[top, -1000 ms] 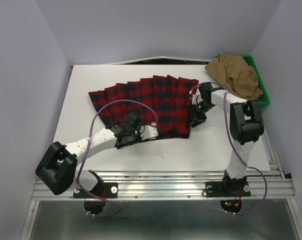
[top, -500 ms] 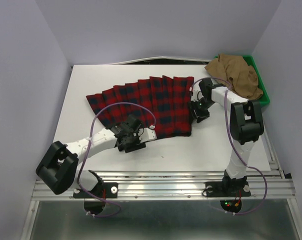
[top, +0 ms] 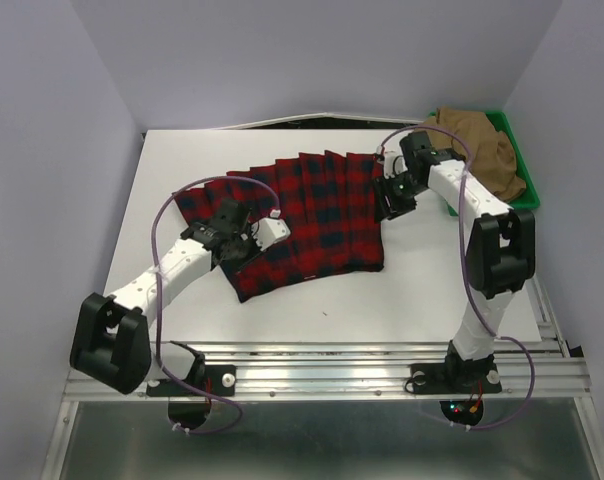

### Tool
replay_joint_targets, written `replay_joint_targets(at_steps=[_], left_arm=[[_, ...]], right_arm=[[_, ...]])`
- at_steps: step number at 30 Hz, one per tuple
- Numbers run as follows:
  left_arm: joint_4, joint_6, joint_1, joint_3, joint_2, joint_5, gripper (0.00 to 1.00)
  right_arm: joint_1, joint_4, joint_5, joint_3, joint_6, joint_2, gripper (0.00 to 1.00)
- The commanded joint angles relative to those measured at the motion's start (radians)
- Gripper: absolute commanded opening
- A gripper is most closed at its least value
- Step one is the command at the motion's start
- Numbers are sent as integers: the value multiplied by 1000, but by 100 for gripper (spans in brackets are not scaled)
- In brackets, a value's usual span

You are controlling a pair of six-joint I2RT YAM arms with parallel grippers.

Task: Fold and stack the skirts
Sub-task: Fold the skirt

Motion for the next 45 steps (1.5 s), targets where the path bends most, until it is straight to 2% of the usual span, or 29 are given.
replay_joint_targets(at_steps=[1,5,10,14,17,22,24,27,29,31,32,34,38,39,41,45], left_arm=[[-53,78,40,-103,28,-19,35],[-43,103,57,-163,53,-41,35],[-7,123,57,-237,92,-61,32],[-6,166,52,-269,109,-28,30],[22,190,22,-280,144,-24,30],[63,163,-147,-222,243,-13,30],[51,152,-198,-174,272,51,30],[37,109,-316,-72,304,114,33],[34,60,-412,6,292,158,41],[26,8,-437,71,268,229,44],[-2,-30,-426,138,242,304,46],[-35,-55,-396,182,199,366,46],[-82,-75,-208,203,10,487,50],[-102,-68,-102,206,-15,525,51],[-160,-34,-5,211,-62,530,52],[-176,11,185,179,-75,492,51]], right_arm=[[57,-21,-76,-61,-1,-27,52],[86,12,-77,-159,8,5,50],[96,94,74,-233,1,98,44],[96,128,162,-177,-6,166,43],[96,131,202,-65,-19,221,43],[96,132,265,163,-79,318,43],[96,131,286,230,-107,345,45],[96,149,317,336,-113,375,46],[96,163,332,395,-113,362,48],[96,165,331,420,-122,332,50],[96,172,325,413,-124,282,52],[96,198,296,377,-125,217,53],[96,181,141,264,-116,67,57],[112,177,80,239,-110,40,57],[143,172,21,152,-89,-30,54],[319,200,-11,25,-24,-83,48]])
